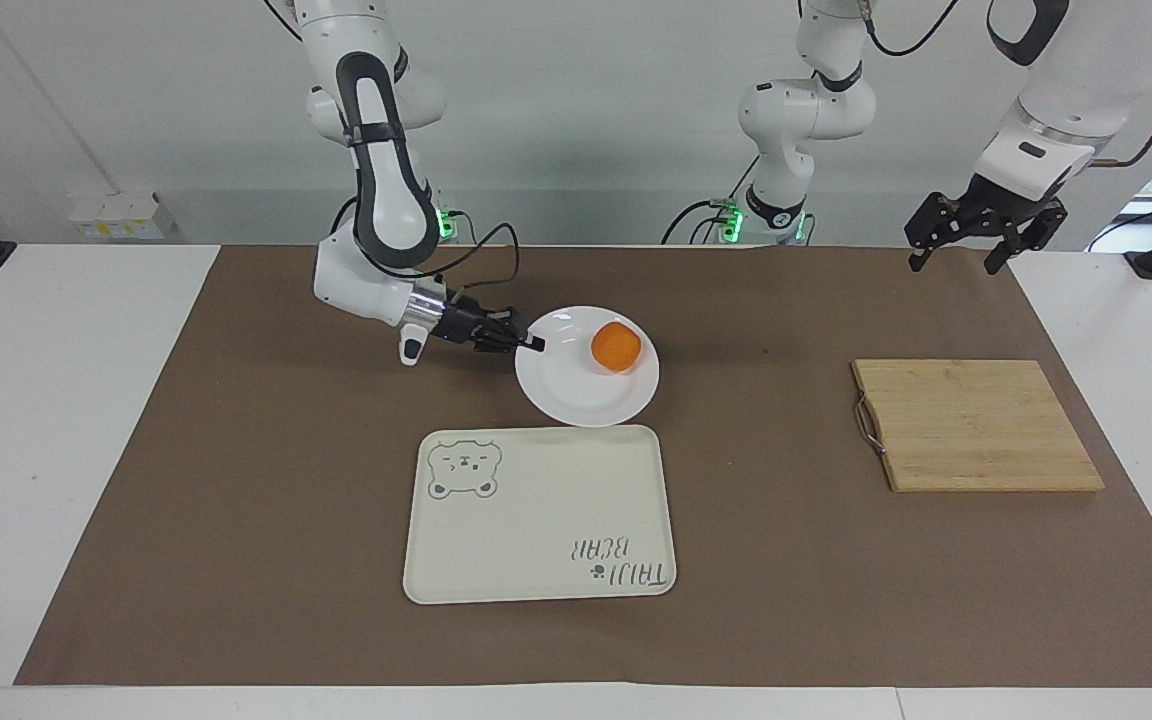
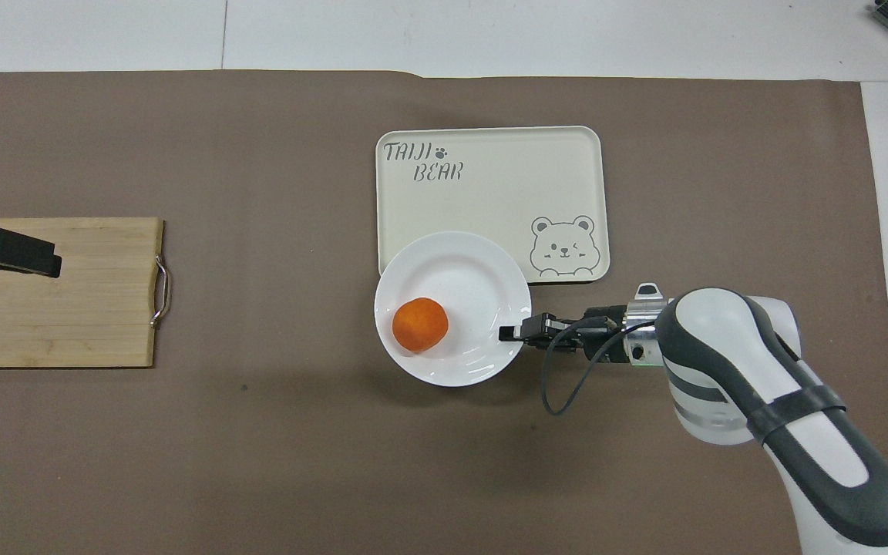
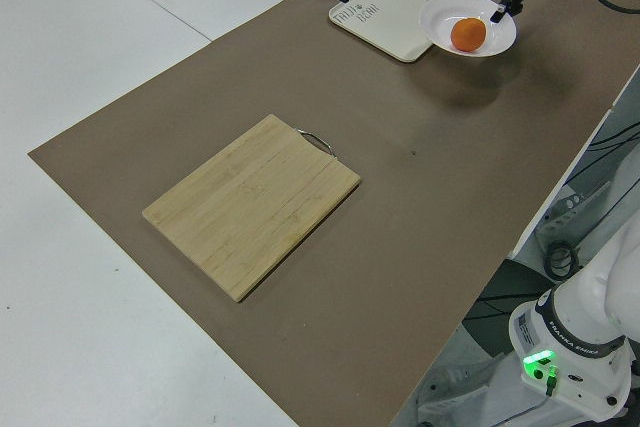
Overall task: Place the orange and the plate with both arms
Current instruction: 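Slide the white plate with the right gripper onto the bear tray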
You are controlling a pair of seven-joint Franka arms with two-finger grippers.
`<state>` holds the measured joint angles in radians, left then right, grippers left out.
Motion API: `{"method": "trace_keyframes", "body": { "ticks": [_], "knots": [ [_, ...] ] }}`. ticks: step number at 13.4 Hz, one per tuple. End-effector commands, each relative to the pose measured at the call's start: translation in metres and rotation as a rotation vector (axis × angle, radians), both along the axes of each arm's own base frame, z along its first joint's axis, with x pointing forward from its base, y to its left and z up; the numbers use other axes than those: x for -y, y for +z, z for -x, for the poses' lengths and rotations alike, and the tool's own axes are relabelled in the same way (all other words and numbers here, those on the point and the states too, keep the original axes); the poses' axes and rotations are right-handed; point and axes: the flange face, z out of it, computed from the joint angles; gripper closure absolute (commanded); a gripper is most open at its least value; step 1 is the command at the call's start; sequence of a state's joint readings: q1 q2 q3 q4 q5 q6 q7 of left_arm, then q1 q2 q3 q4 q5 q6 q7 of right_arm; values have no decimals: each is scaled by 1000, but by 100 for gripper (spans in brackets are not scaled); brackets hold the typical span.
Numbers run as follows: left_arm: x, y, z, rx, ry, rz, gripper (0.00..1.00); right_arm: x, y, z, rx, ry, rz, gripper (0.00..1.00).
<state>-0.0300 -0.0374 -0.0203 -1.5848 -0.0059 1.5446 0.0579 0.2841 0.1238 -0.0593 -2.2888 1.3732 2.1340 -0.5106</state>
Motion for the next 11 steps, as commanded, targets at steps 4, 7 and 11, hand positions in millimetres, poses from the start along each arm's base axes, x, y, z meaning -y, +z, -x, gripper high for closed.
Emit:
{"method": "trace_keyframes", "body": {
  "ticks": [4, 7, 11],
  "knots": [
    [-3, 2, 2, -6, 11, -17, 0, 11, 17, -90, 38, -121, 2, 100],
    [-3, 2, 2, -6, 10, -16, 0, 17, 22, -126, 56, -140, 11, 100],
    [-3, 2, 2, -6, 10, -16, 0, 36, 2, -151, 12, -159, 37, 100]
  ]
}}
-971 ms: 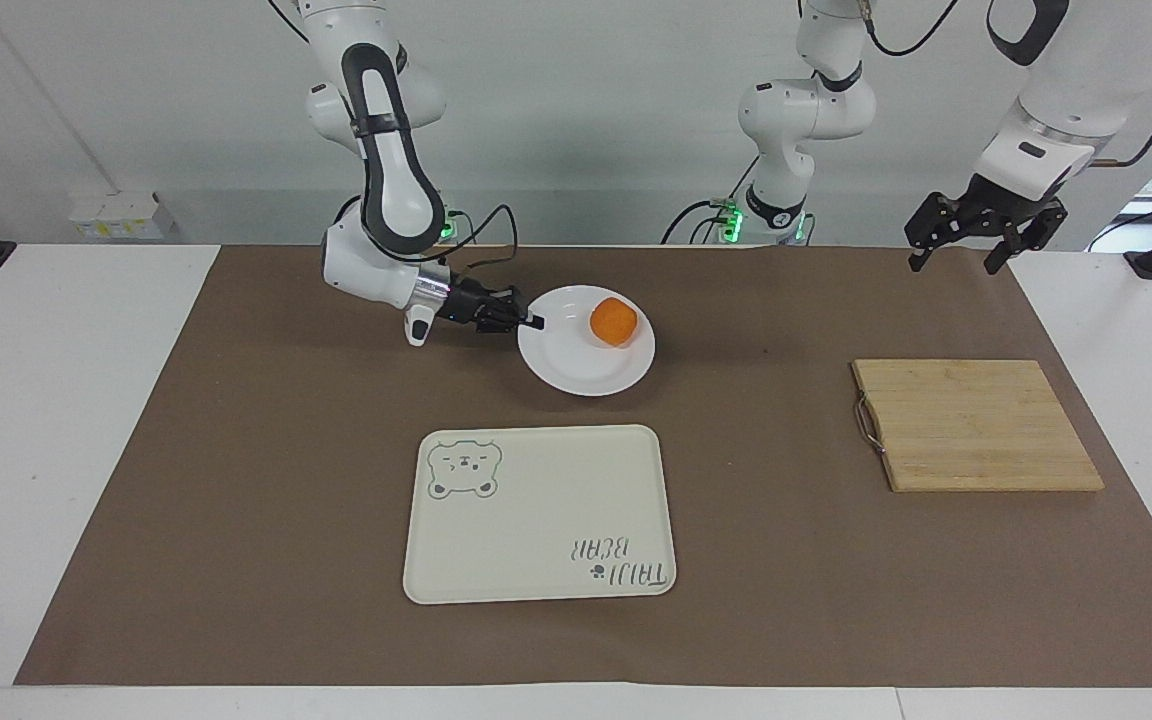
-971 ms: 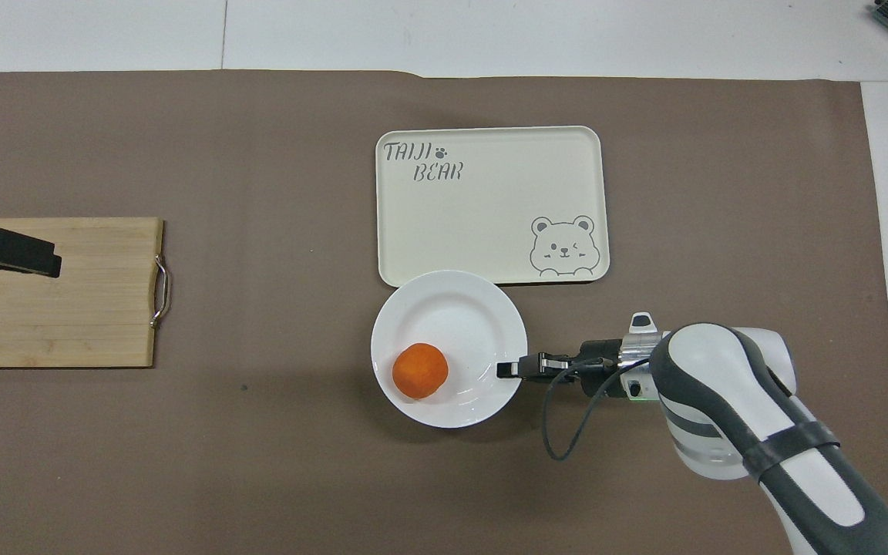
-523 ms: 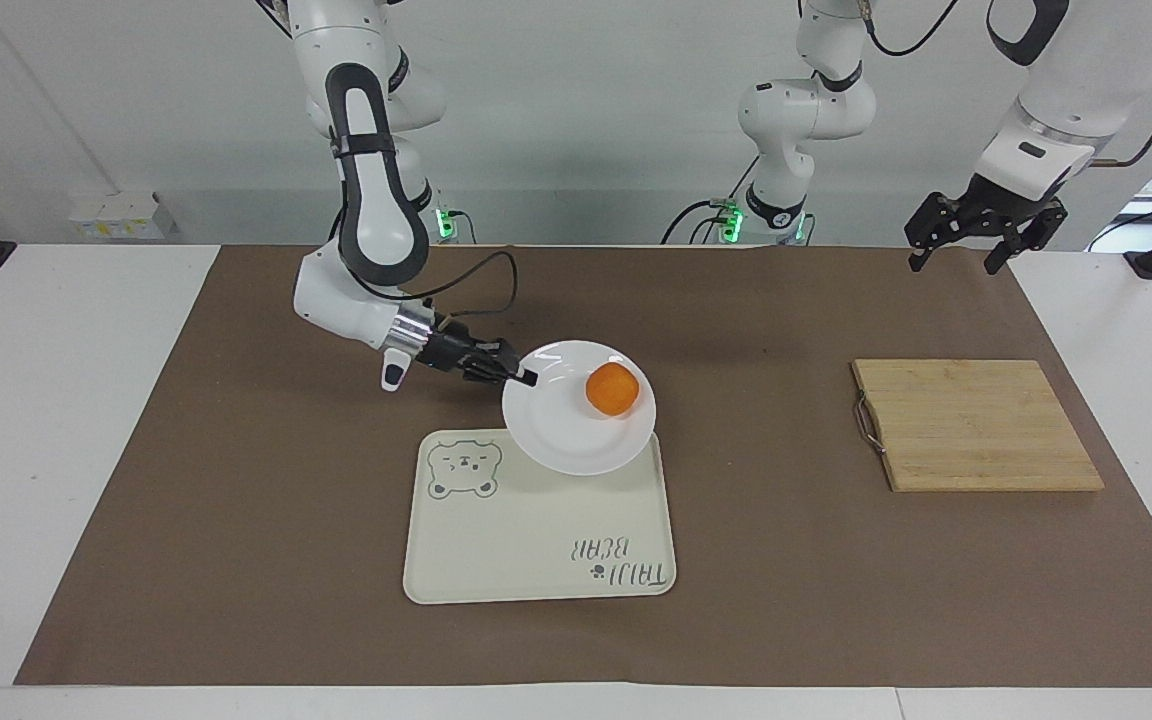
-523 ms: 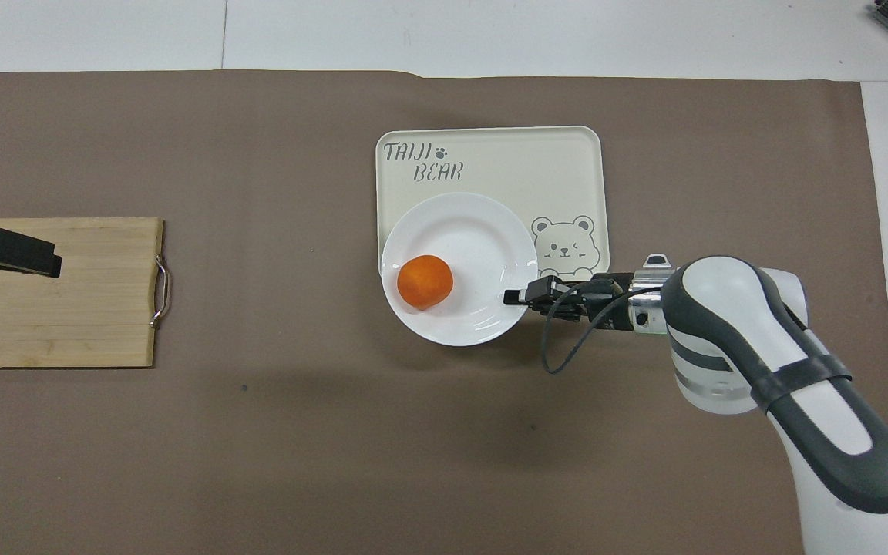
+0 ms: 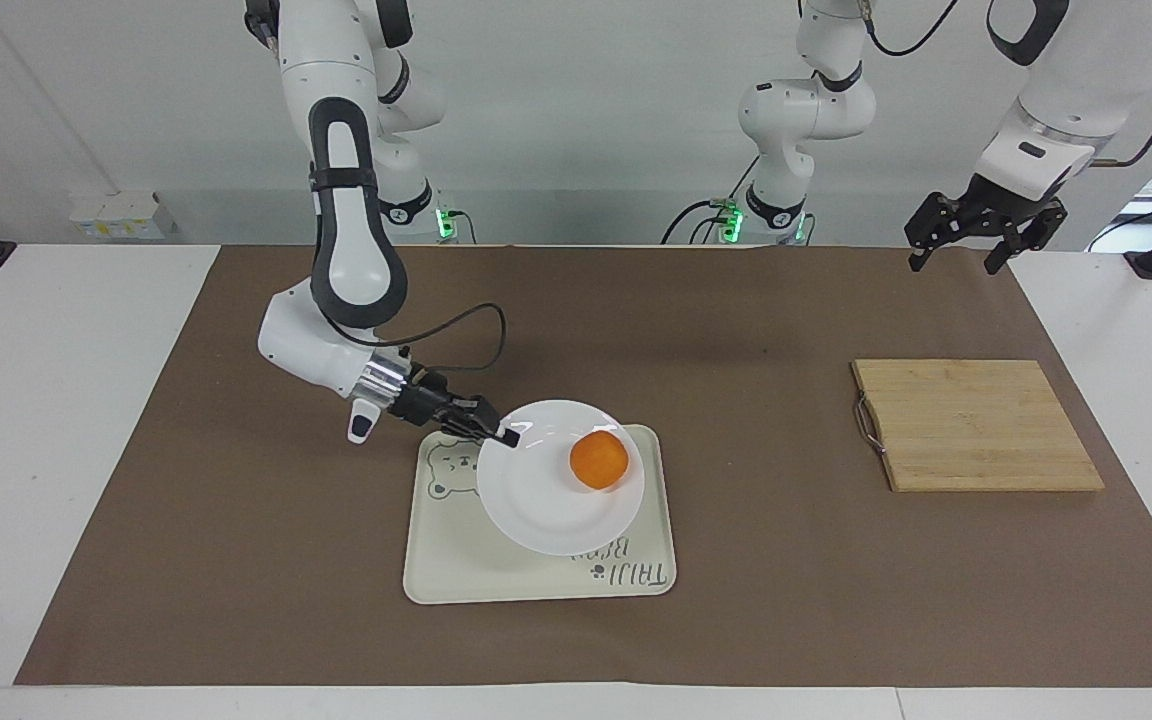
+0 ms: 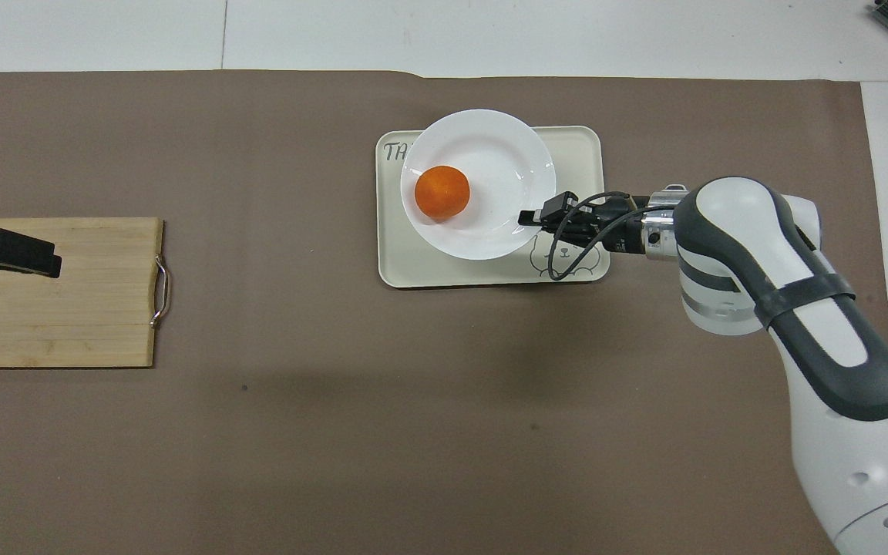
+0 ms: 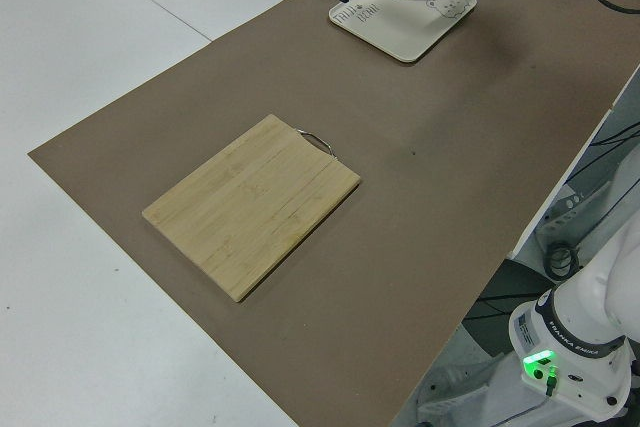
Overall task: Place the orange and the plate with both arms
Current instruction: 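Settle the plate on the tray and open the right gripper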
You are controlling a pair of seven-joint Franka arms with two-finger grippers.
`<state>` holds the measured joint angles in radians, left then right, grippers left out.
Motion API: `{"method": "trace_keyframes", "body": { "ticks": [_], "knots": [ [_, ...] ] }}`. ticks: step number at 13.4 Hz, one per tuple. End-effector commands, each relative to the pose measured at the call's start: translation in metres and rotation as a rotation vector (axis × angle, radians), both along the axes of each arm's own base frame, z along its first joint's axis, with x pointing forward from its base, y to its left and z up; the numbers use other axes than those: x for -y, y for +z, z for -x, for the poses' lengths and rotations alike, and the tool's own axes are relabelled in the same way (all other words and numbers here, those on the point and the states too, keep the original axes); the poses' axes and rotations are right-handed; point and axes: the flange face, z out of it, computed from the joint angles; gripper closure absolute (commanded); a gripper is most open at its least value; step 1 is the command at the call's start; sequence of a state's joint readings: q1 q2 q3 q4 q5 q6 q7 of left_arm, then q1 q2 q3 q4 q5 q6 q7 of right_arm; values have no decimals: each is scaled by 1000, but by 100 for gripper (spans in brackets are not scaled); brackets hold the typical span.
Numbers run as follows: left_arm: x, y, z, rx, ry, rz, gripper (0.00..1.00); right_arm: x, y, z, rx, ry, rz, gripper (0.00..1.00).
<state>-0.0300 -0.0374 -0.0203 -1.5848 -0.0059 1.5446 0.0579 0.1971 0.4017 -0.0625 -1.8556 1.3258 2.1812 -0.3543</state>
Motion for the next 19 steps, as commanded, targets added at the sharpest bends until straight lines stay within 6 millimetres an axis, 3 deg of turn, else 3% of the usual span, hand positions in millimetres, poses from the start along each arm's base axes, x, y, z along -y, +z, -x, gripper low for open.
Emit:
{"method": "trace_keyframes", "body": {
  "ticks": [1, 7, 18, 19],
  "knots": [
    [-3, 2, 2, -6, 10, -16, 0, 2, -23, -13, -41, 8, 7, 100],
    [-3, 2, 2, -6, 11, -17, 0, -6, -48, 3, -58, 65, 13, 100],
    [-3, 2, 2, -6, 11, -17, 0, 8, -60, 20, -89, 76, 34, 100],
    [-3, 2, 2, -6, 11, -17, 0, 8, -61, 20, -89, 83, 42, 83]
  ]
}}
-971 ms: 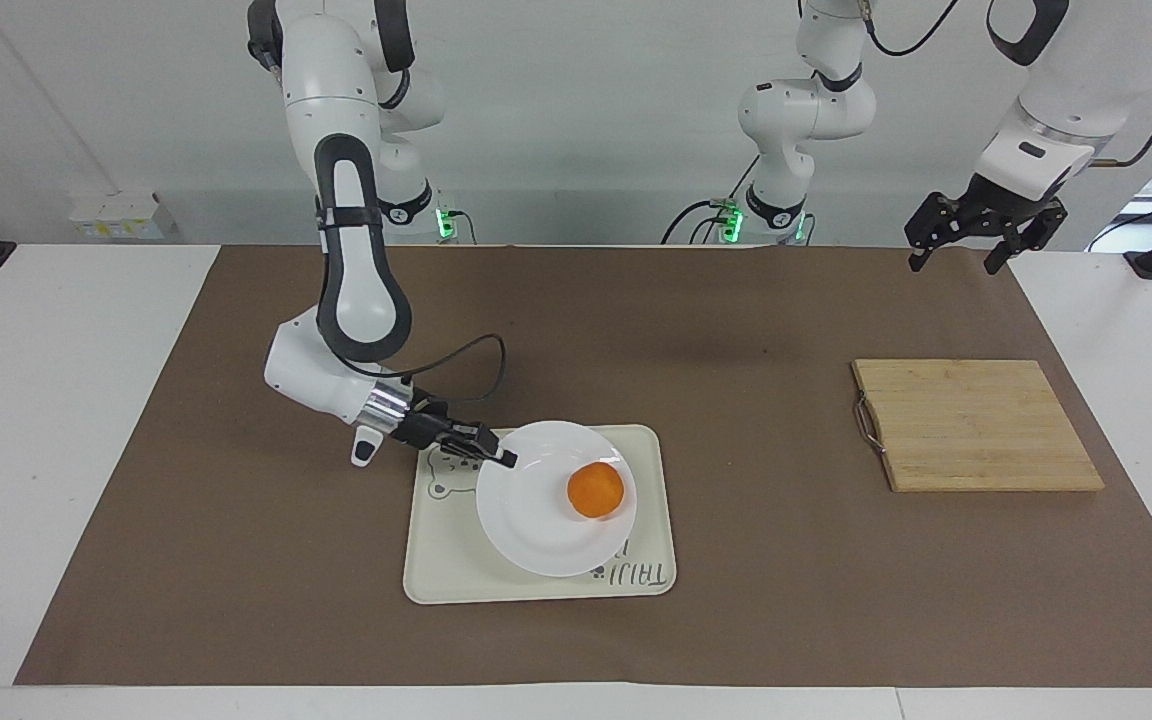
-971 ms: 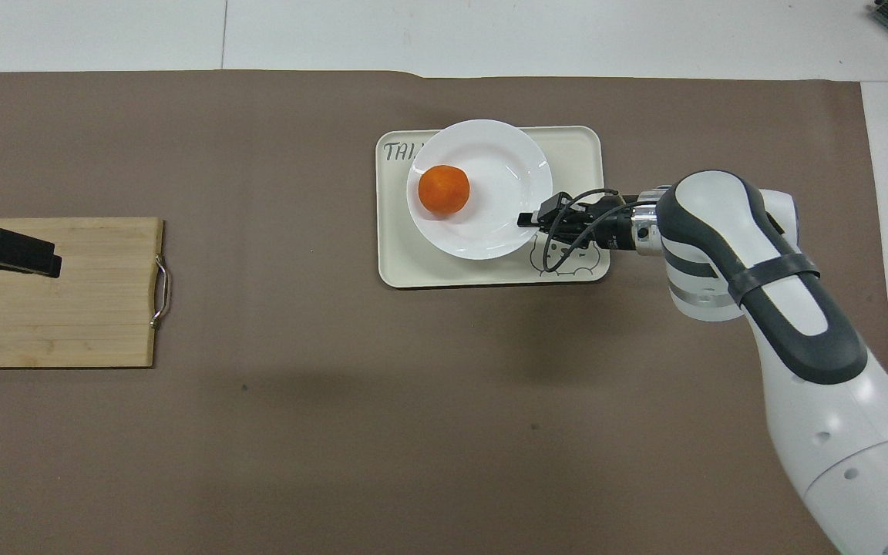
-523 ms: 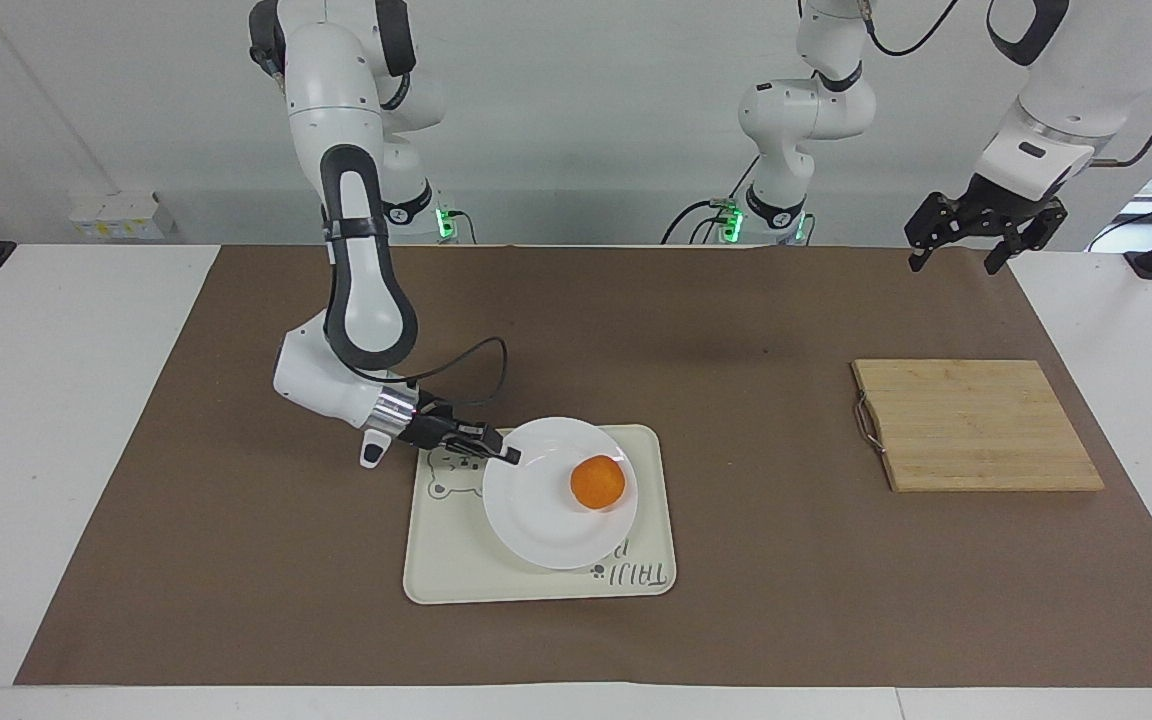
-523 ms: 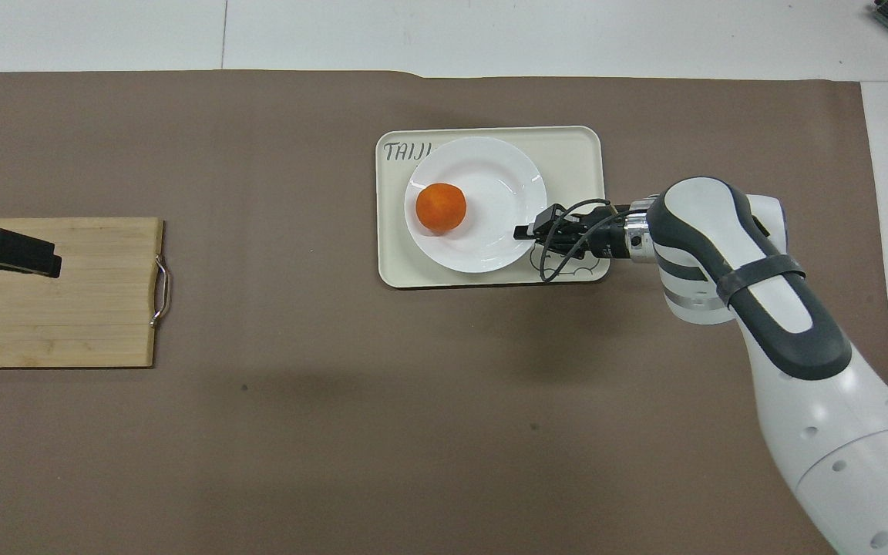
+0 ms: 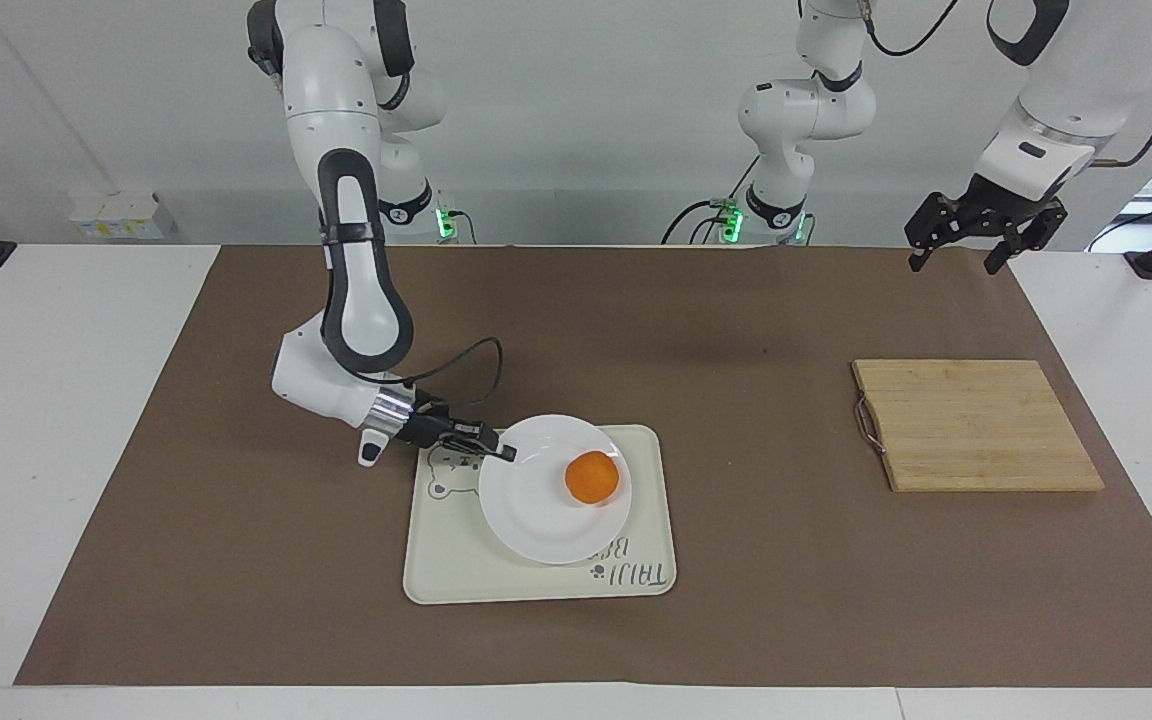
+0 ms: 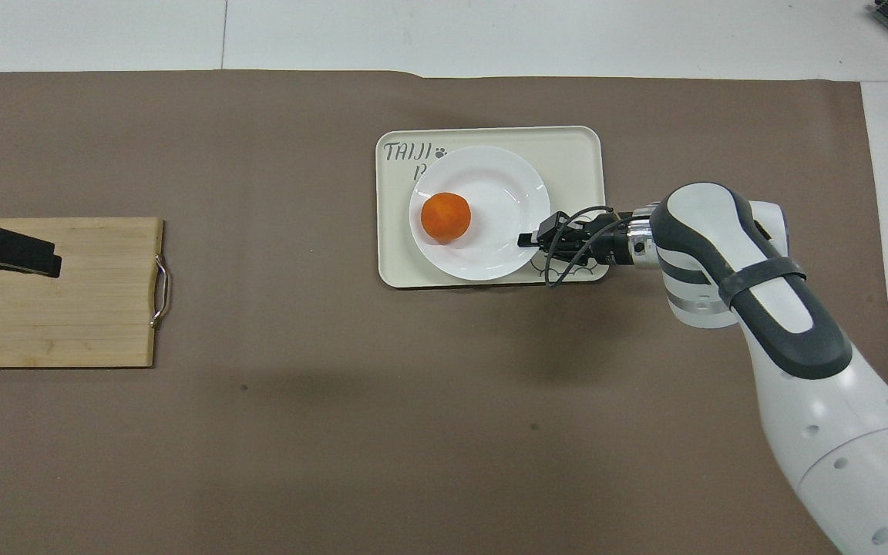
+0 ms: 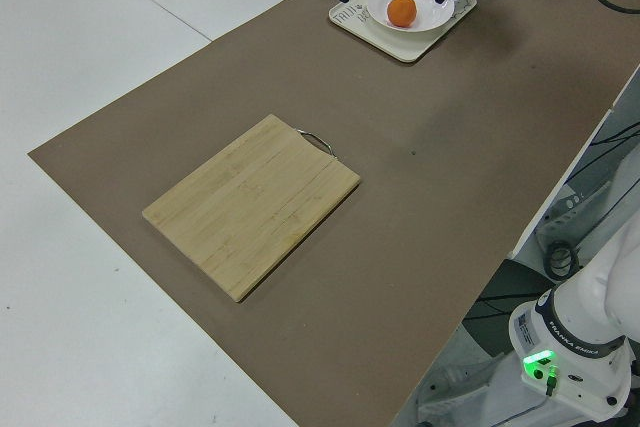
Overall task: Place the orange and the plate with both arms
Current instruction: 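Settle the plate on the tray and open the right gripper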
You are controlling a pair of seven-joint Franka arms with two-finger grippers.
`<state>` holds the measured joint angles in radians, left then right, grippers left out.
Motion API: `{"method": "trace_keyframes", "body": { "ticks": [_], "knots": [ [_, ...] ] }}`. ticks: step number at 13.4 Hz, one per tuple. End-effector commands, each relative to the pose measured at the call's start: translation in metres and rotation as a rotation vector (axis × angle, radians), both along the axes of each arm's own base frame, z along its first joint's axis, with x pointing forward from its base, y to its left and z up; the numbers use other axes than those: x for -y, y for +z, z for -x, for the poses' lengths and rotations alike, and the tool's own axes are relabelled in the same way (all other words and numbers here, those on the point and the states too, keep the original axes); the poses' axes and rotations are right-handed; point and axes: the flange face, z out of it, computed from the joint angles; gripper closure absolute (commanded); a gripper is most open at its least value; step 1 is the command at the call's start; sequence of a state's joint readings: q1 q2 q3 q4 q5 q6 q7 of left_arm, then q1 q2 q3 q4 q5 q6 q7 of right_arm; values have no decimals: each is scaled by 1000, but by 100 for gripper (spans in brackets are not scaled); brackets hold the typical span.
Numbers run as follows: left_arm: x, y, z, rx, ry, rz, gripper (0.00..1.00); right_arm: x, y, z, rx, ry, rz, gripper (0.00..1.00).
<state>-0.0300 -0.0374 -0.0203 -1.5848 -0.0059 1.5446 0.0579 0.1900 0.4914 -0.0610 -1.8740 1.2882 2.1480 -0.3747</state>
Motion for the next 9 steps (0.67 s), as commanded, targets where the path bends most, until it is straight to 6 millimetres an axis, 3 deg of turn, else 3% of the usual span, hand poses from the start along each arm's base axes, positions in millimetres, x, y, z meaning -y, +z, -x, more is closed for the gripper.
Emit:
{"method": "trace_keyframes", "body": {
  "ticks": [1, 2, 3, 6, 8, 9],
  "knots": [
    [-3, 2, 2, -6, 11, -17, 0, 10, 6, 7, 11, 34, 21, 58],
    [-3, 2, 2, -6, 11, -17, 0, 12, 7, 7, 9, 32, 22, 16],
    [-3, 2, 2, -6, 11, -17, 0, 15, 9, 5, 9, 25, 20, 0],
    [-3, 2, 2, -6, 10, -16, 0, 24, 13, 1, 5, 18, 7, 0],
    [-3, 2, 2, -6, 10, -16, 0, 28, 27, -2, -8, 29, 45, 0],
    [-3, 2, 2, -6, 10, -16, 0, 29, 43, -10, -5, 48, 97, 0]
  ]
}}
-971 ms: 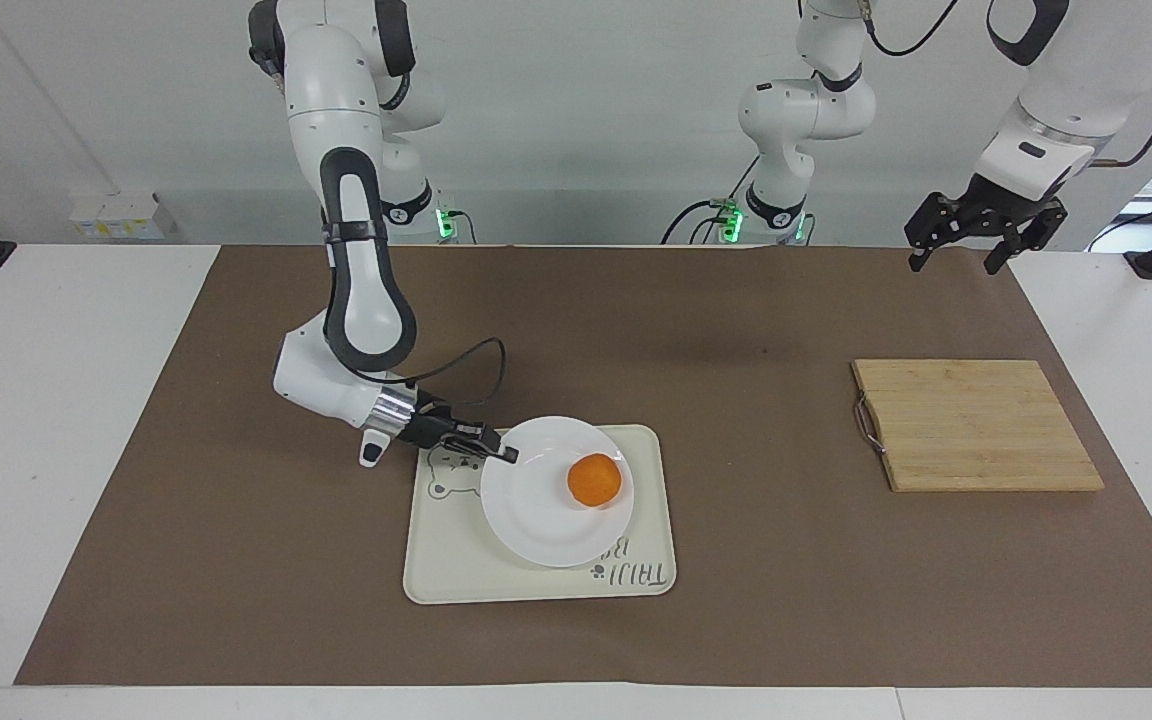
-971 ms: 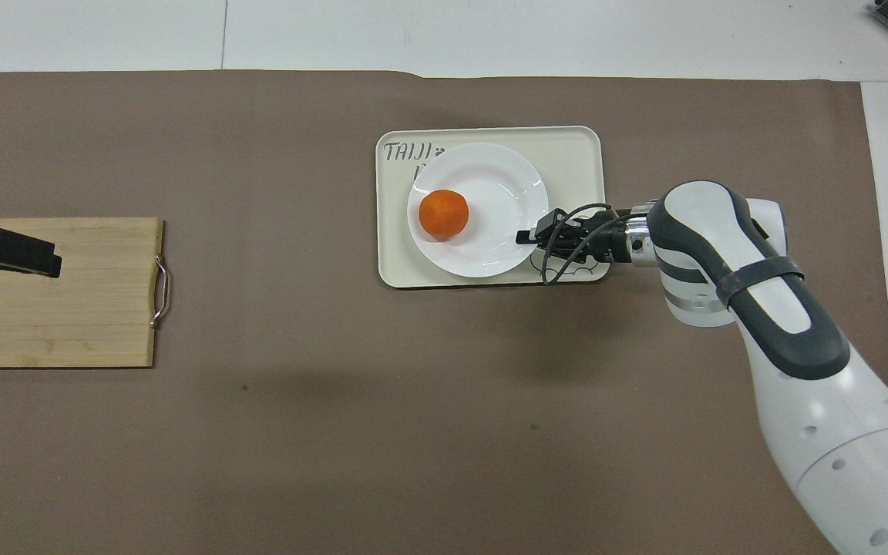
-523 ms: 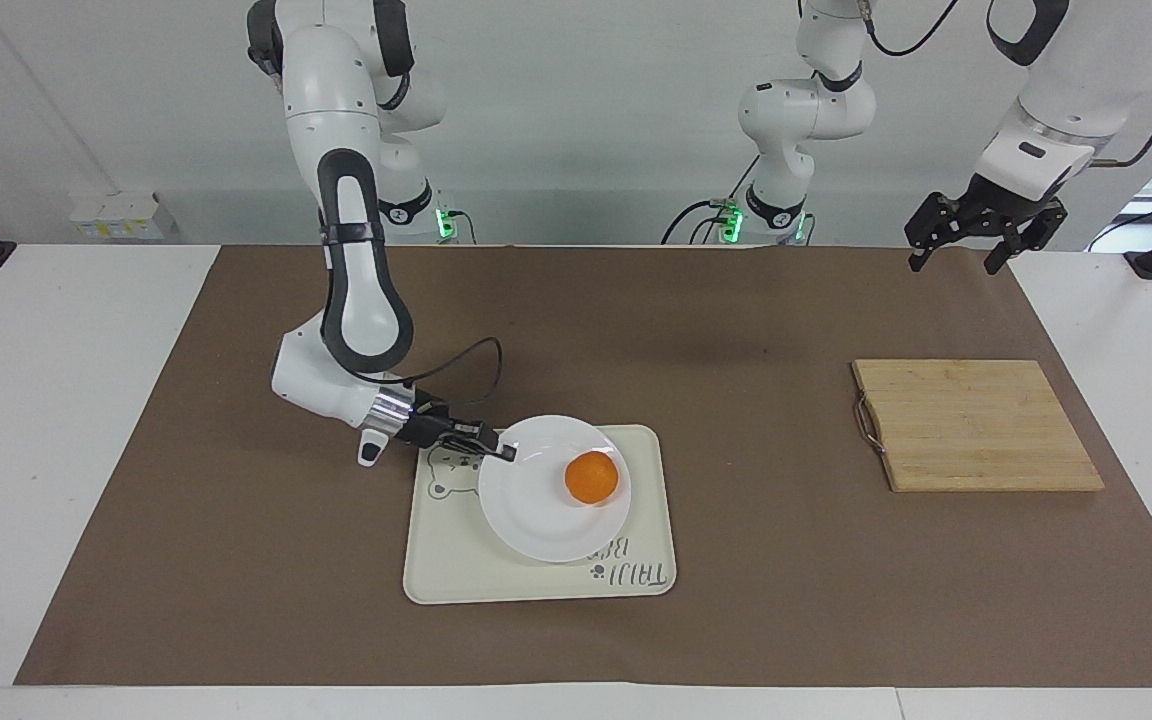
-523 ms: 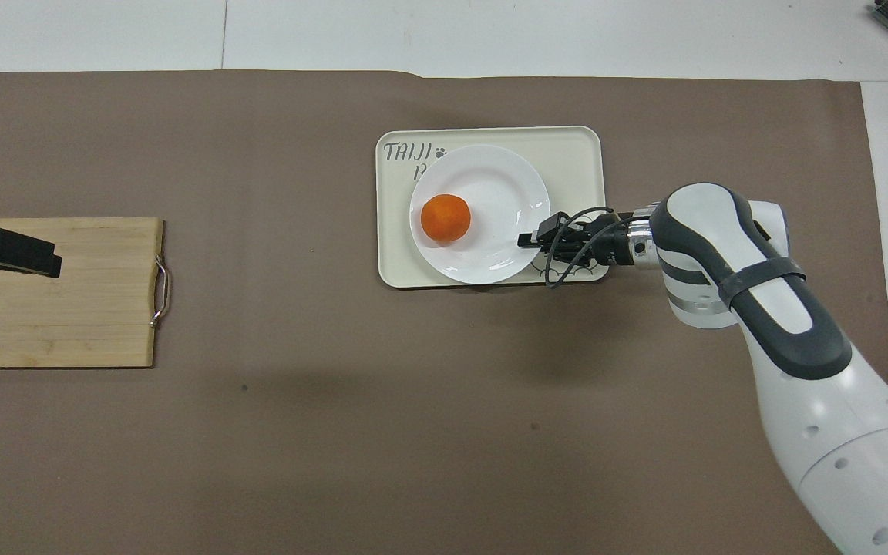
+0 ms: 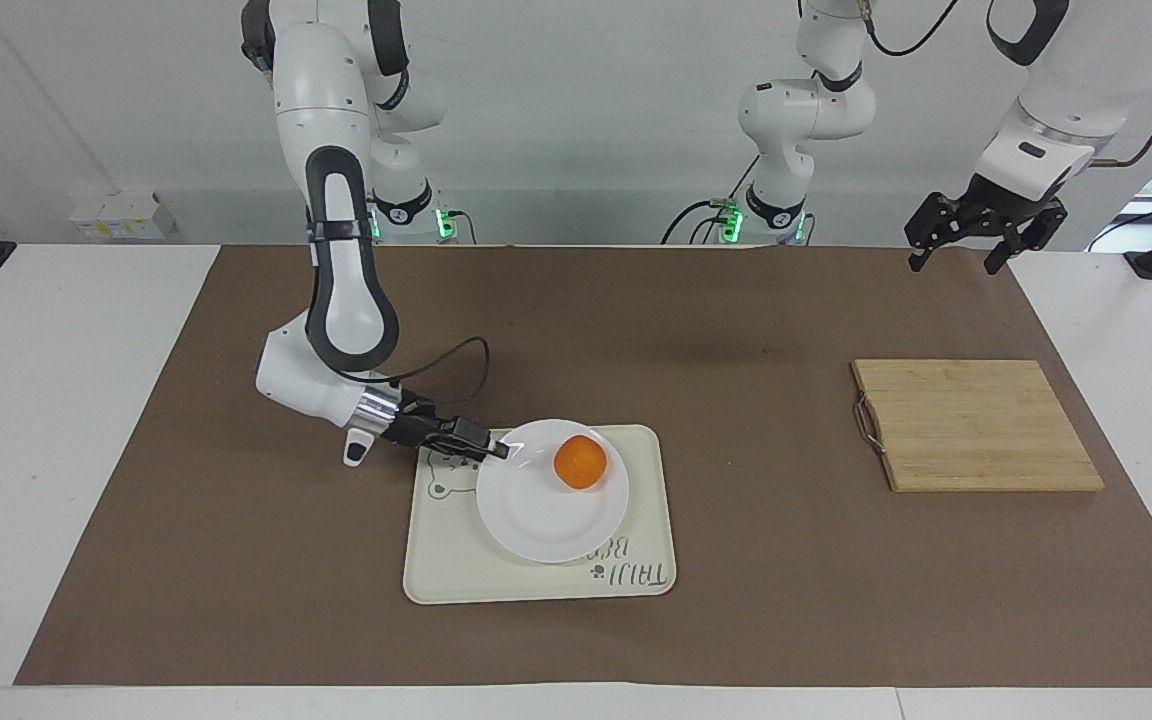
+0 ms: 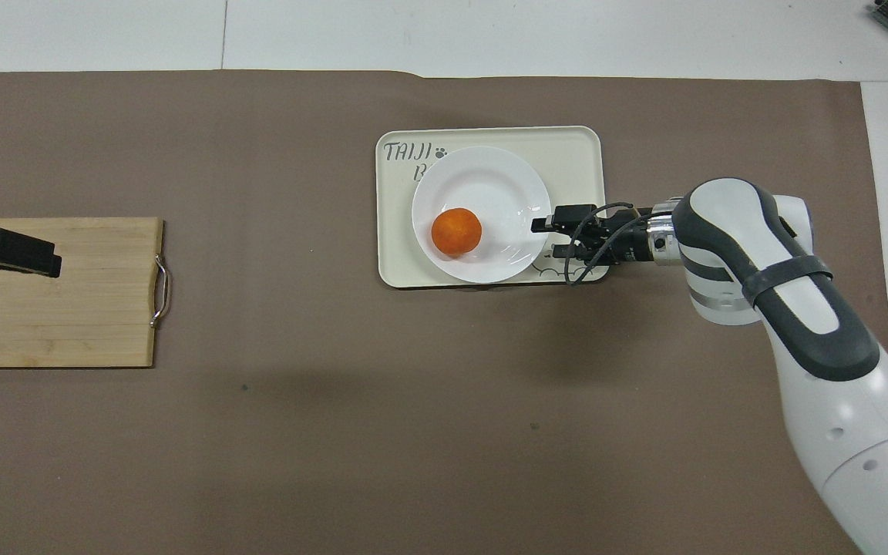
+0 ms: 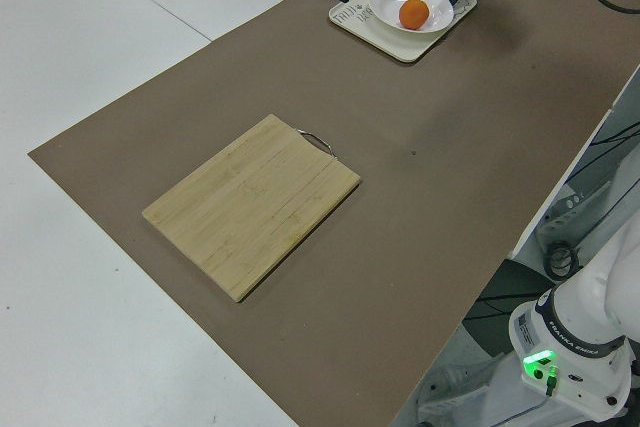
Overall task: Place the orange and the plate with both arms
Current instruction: 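Settle the plate on the tray and open the right gripper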
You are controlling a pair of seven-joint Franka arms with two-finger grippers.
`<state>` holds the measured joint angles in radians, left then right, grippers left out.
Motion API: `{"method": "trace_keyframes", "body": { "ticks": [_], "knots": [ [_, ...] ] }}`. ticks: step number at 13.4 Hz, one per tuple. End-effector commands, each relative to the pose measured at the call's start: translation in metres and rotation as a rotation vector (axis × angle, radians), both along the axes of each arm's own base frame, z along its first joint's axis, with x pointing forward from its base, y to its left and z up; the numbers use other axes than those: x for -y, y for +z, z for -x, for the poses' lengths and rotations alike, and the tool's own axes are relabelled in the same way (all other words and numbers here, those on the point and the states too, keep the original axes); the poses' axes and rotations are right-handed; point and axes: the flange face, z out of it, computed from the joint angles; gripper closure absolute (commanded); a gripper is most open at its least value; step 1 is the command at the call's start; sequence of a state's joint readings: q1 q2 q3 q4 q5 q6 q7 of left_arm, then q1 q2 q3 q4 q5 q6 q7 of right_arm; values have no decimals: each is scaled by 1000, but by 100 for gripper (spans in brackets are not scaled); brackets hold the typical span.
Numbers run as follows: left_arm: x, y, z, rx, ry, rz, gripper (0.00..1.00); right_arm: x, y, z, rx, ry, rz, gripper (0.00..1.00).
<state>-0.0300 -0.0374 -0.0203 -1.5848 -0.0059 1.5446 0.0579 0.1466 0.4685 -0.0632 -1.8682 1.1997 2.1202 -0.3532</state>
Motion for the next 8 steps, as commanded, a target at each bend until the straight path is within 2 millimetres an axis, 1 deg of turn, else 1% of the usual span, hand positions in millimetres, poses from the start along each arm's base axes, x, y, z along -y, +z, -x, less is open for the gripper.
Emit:
{"method": "trace_keyframes", "body": {
  "ticks": [1, 2, 4, 6, 8],
  "knots": [
    [-3, 2, 2, -6, 11, -17, 0, 4, 40, -10, -25, 35, 109, 0],
    [-3, 2, 2, -6, 10, -16, 0, 5, 53, -14, -26, 41, 153, 0],
    [-3, 2, 2, -6, 11, -17, 0, 7, 73, -14, -10, 71, 237, 0],
    [-3, 2, 2, -6, 11, -17, 0, 15, 96, -10, 26, 136, 381, 0],
    [-3, 2, 2, -6, 11, -17, 0, 23, 125, -5, 60, 180, 532, 0]
  ]
}}
